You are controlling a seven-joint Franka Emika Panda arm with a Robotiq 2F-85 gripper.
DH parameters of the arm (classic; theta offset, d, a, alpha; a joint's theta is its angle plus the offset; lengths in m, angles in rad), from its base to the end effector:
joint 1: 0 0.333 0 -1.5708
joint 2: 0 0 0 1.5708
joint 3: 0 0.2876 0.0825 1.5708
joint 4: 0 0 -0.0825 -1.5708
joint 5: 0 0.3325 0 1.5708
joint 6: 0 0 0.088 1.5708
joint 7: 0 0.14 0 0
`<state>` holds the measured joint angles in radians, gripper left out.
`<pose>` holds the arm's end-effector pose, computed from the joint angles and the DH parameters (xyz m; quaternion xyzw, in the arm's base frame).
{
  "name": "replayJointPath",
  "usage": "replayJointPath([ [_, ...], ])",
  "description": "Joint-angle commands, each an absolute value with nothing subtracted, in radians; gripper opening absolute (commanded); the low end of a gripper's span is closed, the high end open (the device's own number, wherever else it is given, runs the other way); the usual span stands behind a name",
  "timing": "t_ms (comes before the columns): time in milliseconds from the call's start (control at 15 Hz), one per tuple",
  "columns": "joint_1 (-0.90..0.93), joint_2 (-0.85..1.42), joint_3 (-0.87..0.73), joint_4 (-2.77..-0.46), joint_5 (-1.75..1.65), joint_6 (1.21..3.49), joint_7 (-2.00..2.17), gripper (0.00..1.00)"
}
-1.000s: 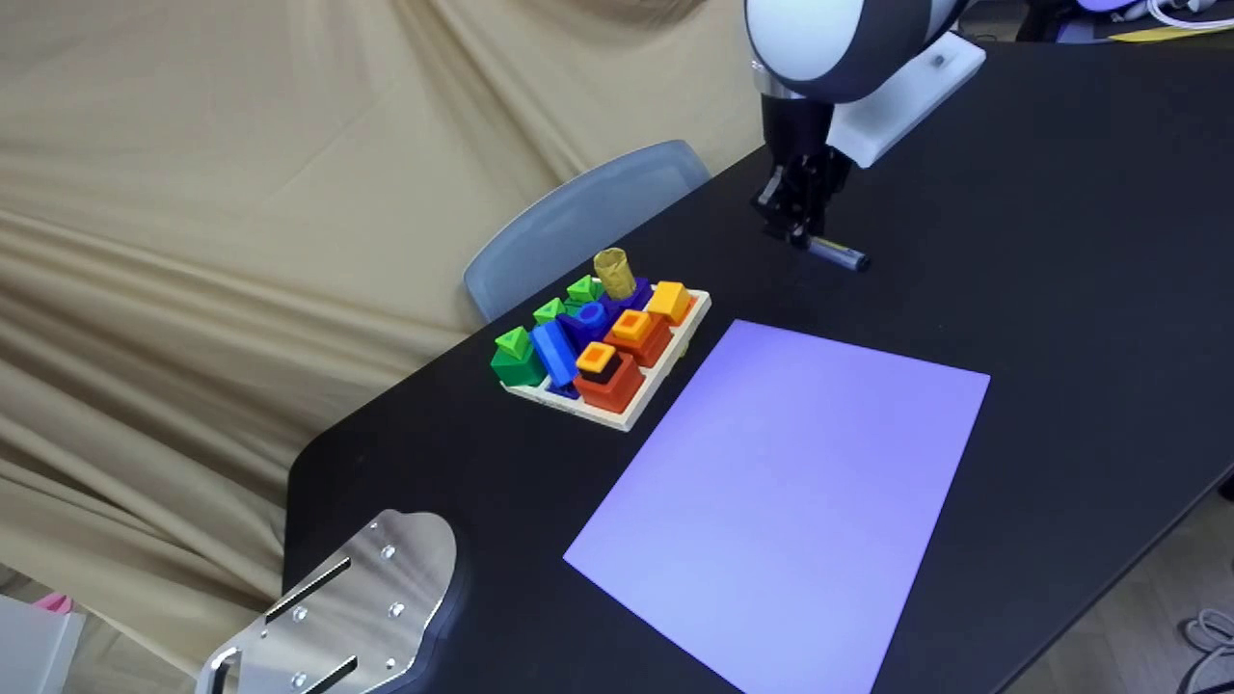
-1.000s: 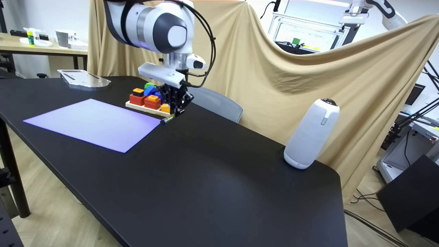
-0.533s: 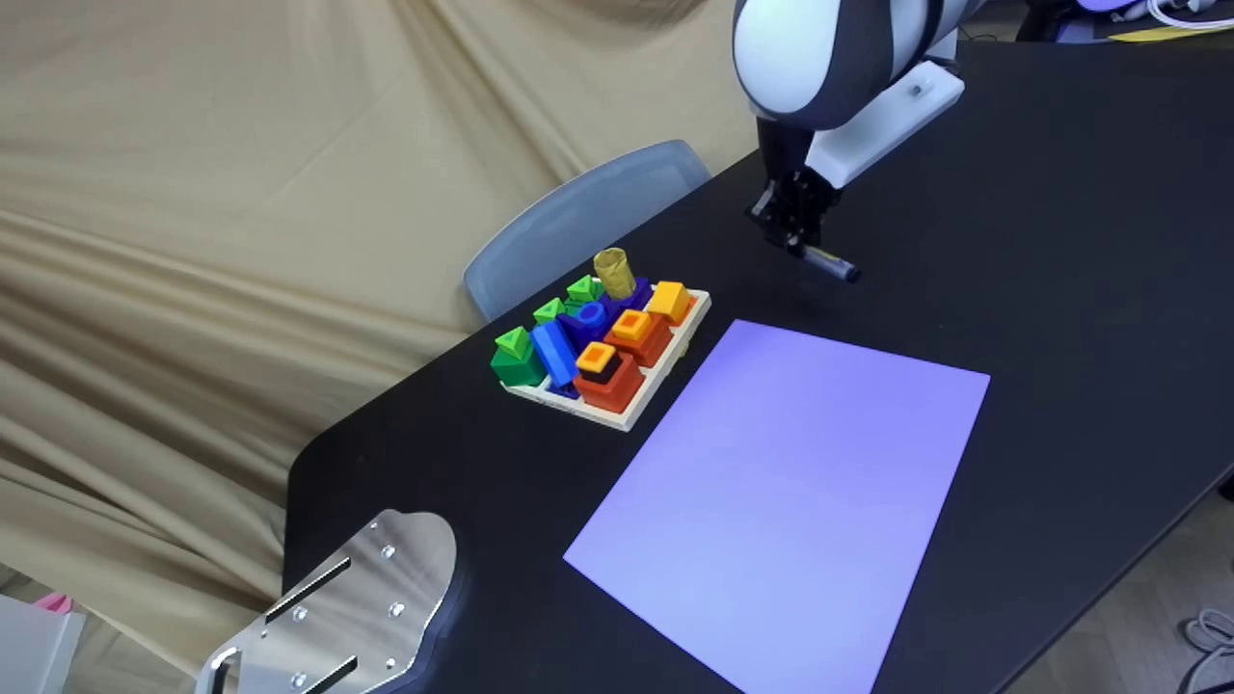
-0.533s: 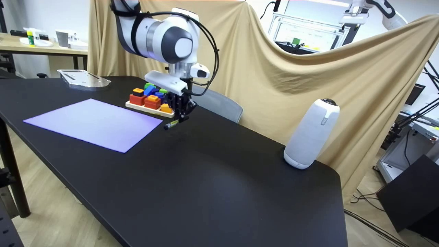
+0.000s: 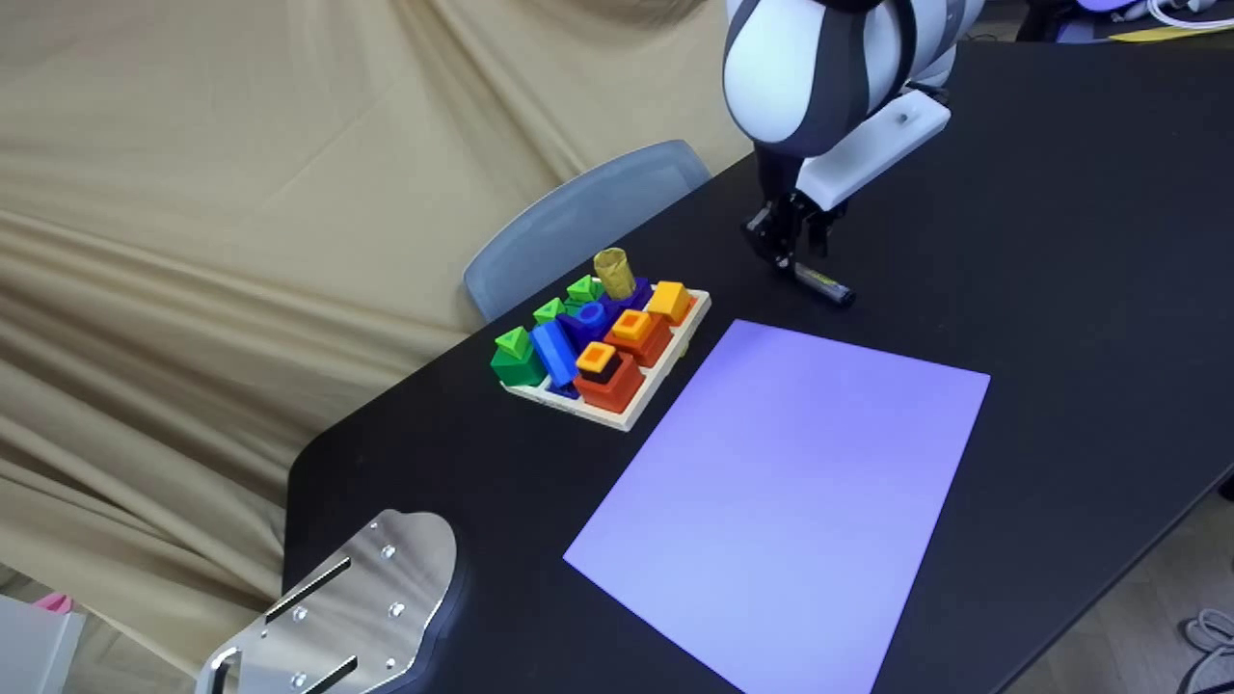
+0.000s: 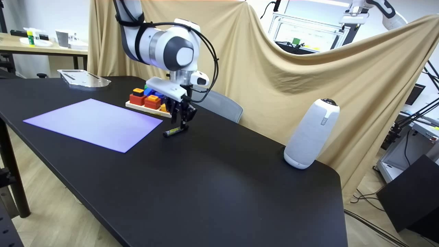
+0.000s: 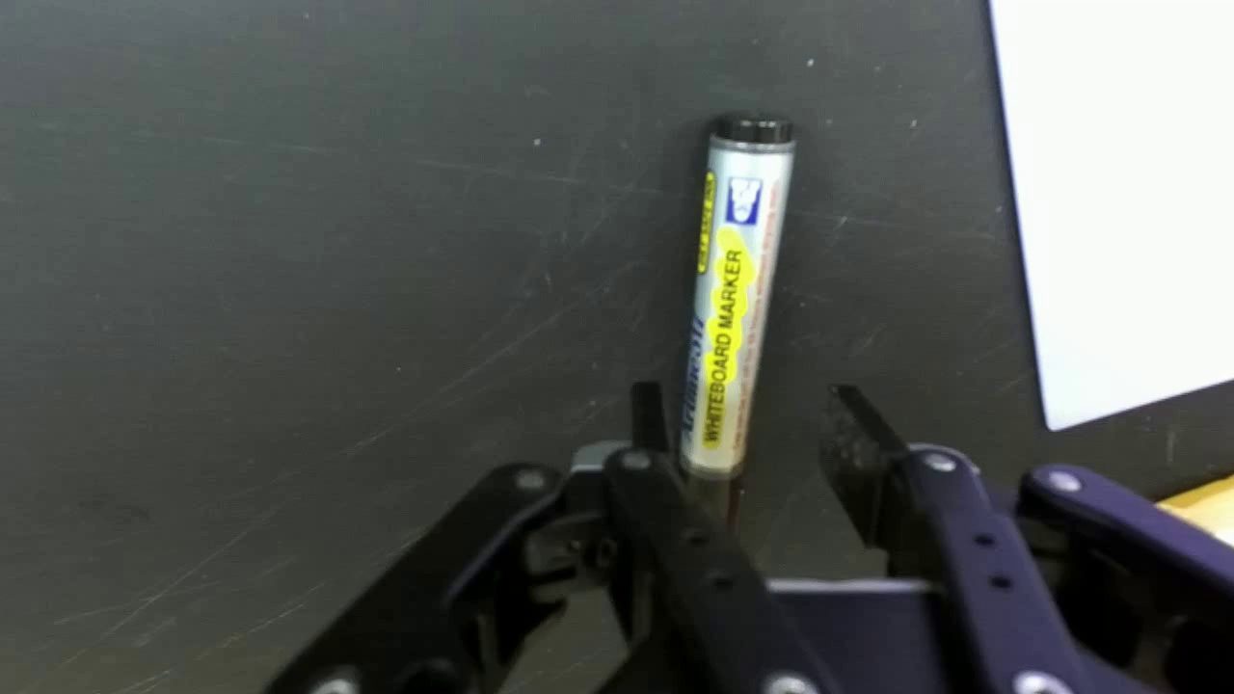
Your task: Move the marker from the purple mat to the table
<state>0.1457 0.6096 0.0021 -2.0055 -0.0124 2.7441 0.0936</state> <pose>0.5697 0.0852 0.1480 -0.9974 -0.0324 -0.0643 0.0056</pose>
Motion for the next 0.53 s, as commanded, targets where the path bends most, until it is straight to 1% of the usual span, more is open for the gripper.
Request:
replayJointPath([
  [0, 0.14, 0.608, 0.008, -1.98, 0.005, 2.697, 0.125, 0.78],
  [67, 0.139, 0.596, 0.01, -1.99, 0.012, 2.695, 0.124, 0.86],
  [200, 0.146, 0.558, 0.009, -2.018, 0.011, 2.689, 0.128, 0.97],
  [267, 0.151, 0.539, 0.008, -2.032, 0.006, 2.686, 0.129, 1.0],
  [467, 0.159, 0.441, 0.031, -2.096, 0.007, 2.641, 0.119, 1.0],
])
